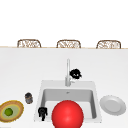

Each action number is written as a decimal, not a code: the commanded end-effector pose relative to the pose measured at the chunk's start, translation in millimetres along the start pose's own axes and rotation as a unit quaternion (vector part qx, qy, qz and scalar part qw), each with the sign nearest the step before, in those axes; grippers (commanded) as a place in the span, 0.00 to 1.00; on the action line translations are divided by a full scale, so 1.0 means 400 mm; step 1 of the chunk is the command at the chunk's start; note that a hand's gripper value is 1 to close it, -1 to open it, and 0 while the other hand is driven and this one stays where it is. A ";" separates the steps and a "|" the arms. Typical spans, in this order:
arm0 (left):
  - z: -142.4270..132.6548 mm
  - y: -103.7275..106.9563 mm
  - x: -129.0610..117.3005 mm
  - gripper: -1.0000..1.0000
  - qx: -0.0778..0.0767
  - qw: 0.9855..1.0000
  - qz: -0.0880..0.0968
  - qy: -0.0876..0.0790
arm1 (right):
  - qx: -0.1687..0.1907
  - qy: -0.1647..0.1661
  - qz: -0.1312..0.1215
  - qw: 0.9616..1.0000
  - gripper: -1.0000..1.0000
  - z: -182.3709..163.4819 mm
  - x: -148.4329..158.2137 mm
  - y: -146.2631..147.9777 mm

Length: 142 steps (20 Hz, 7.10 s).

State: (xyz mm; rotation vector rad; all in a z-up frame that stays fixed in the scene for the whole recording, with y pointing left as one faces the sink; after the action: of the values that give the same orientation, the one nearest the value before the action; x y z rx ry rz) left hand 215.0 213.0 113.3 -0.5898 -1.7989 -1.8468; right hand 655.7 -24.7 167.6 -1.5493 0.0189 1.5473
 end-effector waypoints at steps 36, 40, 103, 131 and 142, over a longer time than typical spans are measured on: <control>0.000 0.000 0.000 0.50 0.000 1.000 0.000 0.000 | 0.076 -0.155 -0.140 0.975 0.00 -0.023 -0.061 0.012; 0.000 0.000 0.000 0.50 0.000 1.000 0.000 0.000 | 0.085 -0.168 -0.164 0.968 0.00 -0.006 -0.103 -0.023; 0.000 0.000 0.000 0.50 0.000 1.000 0.000 0.000 | 0.075 0.110 -0.211 0.969 1.00 0.008 -0.030 -0.038; 0.000 0.000 0.000 0.50 0.000 1.000 0.000 0.000 | 0.134 -0.028 -0.256 0.957 0.00 -0.029 -0.235 -0.044; 0.000 0.000 0.000 0.50 0.000 1.000 0.000 0.000 | 0.132 -0.046 -0.246 0.959 0.00 -0.047 -0.280 0.020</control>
State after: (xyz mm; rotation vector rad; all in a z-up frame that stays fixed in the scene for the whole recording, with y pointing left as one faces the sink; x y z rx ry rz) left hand 215.0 213.0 113.3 -0.5898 -1.7989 -1.8468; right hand 641.4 -104.7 248.8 -1.1624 -0.1865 1.1623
